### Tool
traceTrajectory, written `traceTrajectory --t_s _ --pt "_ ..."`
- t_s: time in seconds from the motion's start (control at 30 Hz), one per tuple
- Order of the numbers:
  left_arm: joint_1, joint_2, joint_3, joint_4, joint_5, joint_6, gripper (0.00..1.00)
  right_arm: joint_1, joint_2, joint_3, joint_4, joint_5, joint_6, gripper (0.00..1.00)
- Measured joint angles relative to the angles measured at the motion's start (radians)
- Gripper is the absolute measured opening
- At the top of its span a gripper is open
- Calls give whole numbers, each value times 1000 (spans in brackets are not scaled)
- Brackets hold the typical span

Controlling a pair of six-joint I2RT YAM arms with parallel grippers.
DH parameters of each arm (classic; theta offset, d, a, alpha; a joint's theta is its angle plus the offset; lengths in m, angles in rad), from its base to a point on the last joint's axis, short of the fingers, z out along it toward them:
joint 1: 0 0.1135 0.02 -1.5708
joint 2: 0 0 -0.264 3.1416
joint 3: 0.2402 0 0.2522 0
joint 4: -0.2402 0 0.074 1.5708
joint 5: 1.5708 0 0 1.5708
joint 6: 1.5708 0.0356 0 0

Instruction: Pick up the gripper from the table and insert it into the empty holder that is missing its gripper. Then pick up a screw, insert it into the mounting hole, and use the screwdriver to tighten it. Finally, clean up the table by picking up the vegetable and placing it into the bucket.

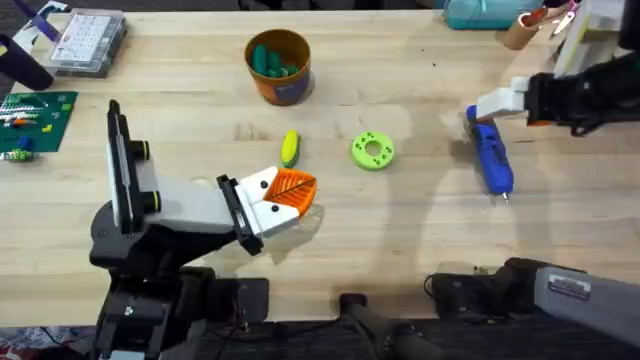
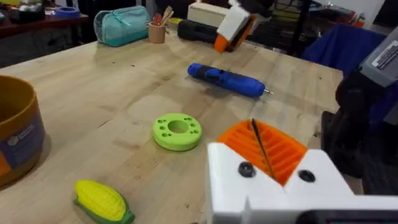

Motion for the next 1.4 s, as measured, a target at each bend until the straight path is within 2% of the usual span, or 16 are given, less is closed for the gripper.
traceTrajectory --t_s 0.23,0.67,1.4 --pt "0 0 0 0 0 0 17 -8 105 -1 127 -1 -67 976" --pt "0 0 0 0 0 0 17 -36 289 -1 205 -5 -194 976" --pt "0 0 0 0 0 0 17 -47 399 9 214 -11 -291 976"
